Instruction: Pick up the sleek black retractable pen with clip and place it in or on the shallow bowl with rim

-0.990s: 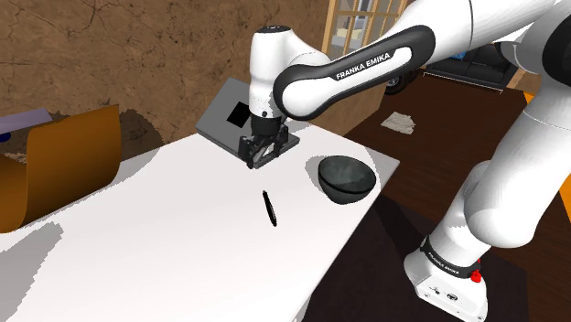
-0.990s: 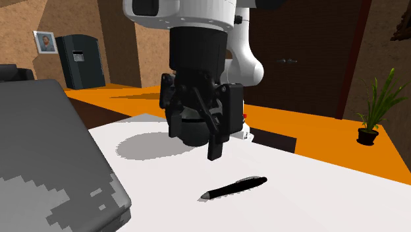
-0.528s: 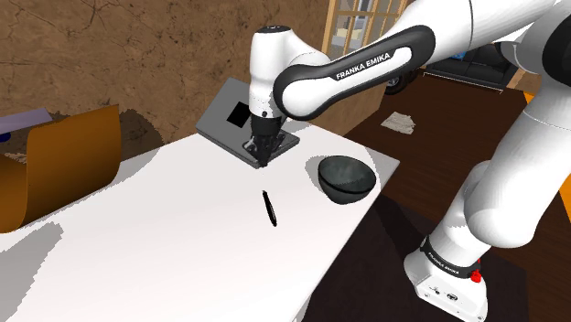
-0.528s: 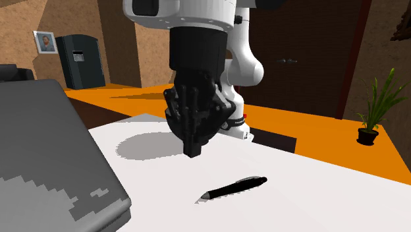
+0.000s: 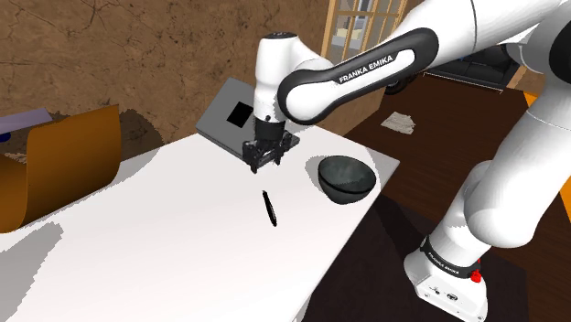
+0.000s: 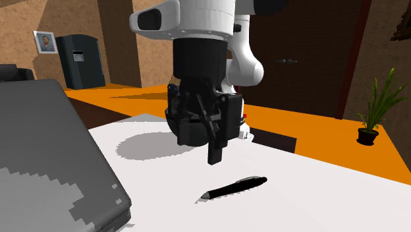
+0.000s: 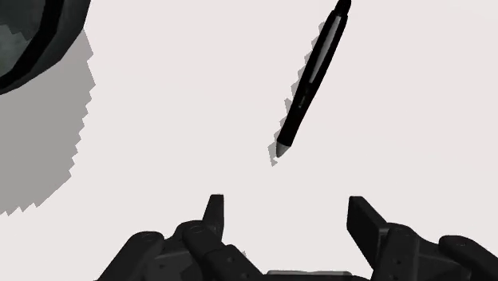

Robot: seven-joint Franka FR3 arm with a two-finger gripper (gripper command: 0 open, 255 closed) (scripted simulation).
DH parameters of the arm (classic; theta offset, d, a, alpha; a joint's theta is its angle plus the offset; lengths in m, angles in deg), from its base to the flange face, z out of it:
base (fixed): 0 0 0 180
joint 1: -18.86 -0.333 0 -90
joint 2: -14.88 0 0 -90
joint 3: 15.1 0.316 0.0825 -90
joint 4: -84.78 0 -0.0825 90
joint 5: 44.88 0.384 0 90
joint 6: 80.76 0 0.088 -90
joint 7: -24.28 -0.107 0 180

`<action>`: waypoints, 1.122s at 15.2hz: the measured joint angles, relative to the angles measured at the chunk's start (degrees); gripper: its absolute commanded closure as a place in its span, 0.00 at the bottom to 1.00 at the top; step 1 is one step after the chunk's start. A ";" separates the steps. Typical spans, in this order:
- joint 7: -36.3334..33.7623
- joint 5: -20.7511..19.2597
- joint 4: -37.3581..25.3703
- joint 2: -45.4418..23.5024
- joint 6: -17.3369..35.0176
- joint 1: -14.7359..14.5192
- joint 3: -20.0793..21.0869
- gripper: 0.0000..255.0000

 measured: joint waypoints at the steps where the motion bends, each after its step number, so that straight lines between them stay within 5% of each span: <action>1: -1.21 2.43 2.34 0.87 1.76 0.00 -0.02 0.00; 7: -7.64 17.96 13.62 4.72 11.49 -1.41 0.55 0.00; 17: -8.51 18.85 15.88 0.47 18.31 -2.06 1.36 0.00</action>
